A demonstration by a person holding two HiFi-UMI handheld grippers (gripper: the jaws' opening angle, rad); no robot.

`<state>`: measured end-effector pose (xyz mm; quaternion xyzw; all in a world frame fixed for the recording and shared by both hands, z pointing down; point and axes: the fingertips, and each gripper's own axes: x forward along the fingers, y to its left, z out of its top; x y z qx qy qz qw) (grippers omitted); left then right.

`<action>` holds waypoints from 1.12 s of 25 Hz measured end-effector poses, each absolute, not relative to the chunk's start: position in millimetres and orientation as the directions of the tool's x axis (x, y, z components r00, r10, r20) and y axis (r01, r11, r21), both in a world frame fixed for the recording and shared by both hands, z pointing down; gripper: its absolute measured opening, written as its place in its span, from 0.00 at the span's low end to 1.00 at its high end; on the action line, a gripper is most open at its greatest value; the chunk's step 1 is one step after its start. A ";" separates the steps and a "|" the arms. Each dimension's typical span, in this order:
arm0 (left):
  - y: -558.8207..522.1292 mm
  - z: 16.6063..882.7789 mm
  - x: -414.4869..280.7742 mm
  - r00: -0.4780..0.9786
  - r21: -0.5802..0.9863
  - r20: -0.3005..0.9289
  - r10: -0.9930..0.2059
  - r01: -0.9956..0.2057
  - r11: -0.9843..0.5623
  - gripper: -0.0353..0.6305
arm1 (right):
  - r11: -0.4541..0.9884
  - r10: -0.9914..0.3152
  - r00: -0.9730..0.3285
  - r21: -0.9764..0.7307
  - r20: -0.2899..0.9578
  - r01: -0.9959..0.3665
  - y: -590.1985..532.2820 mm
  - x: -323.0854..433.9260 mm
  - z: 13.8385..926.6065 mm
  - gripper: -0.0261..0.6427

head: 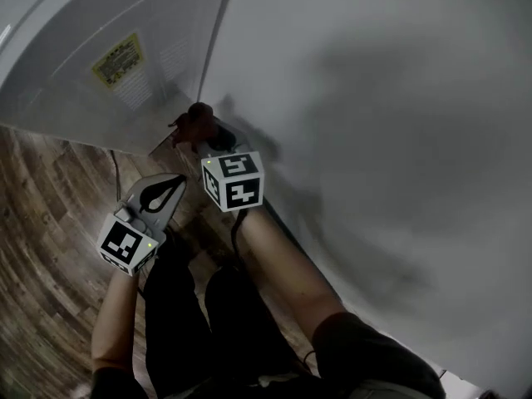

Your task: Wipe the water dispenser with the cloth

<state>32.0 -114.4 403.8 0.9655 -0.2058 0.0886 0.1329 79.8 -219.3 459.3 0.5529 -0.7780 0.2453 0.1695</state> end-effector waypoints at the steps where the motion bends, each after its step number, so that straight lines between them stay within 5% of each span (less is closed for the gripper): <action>1: -109.8 379.7 29.0 0.898 0.206 0.206 -0.388 -0.428 -0.880 0.08 | 0.291 -0.783 -0.345 -0.186 0.518 -0.939 -216.2 76.9 437.3 0.14; 17: -27.9 108.5 -19.4 0.760 0.146 0.097 -0.643 -0.650 -0.746 0.08 | 0.420 -0.794 -0.469 -0.209 0.386 -0.883 -106.7 77.3 141.6 0.14; 28: 51.4 41.0 -16.0 0.720 0.137 0.124 -0.683 -0.694 -0.707 0.08 | 0.466 -0.790 -0.541 -0.290 0.290 -0.836 -42.8 101.0 74.2 0.14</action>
